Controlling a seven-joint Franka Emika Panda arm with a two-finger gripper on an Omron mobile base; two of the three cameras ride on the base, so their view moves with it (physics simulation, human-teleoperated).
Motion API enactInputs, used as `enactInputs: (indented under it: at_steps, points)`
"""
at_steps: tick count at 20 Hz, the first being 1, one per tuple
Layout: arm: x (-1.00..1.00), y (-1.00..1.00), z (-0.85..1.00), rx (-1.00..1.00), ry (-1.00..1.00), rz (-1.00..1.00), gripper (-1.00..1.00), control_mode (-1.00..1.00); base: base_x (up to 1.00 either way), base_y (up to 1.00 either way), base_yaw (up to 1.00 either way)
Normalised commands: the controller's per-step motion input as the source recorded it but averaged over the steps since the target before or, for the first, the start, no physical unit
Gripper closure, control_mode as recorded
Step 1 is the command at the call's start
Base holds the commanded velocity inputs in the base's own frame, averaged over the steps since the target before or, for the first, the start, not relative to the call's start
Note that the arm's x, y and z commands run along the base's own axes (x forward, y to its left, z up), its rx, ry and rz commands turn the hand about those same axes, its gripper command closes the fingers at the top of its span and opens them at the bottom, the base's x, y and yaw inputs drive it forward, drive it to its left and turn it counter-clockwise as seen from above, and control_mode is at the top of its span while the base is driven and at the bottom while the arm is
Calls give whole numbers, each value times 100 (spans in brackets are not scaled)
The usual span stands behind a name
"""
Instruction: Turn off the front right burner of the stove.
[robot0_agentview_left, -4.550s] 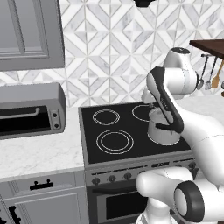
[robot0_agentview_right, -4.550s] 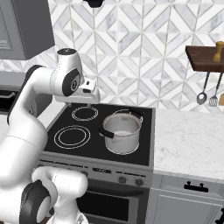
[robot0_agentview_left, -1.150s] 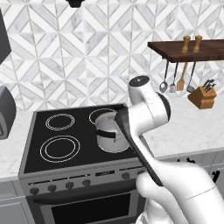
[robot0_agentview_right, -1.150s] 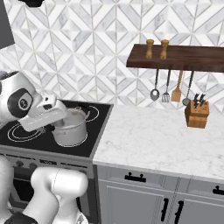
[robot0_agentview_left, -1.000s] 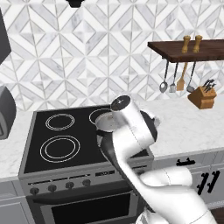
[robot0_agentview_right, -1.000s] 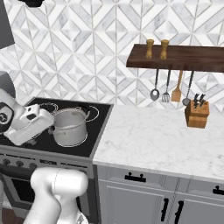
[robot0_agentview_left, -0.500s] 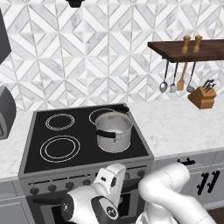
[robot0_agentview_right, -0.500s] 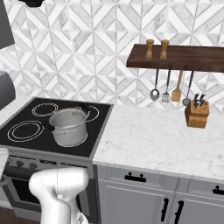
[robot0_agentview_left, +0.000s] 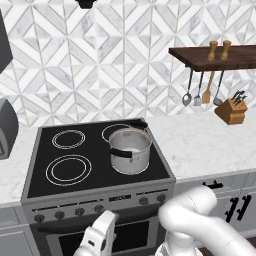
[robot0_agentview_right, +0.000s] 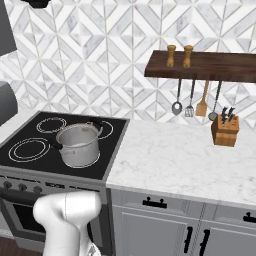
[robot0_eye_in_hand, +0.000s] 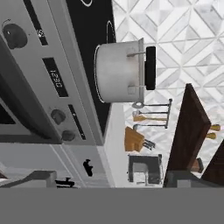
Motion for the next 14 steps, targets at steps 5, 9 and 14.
enactInputs:
  at_steps: [5,9,14]
  points:
    - [42,20,-9,6,-22,1,-100,-100,0,0,0]
    - [32,0,0,16,-9,7,-100,-100,0,0,0]
    - [27,-16,0,22,0,16,-100,-100,0,0,0]
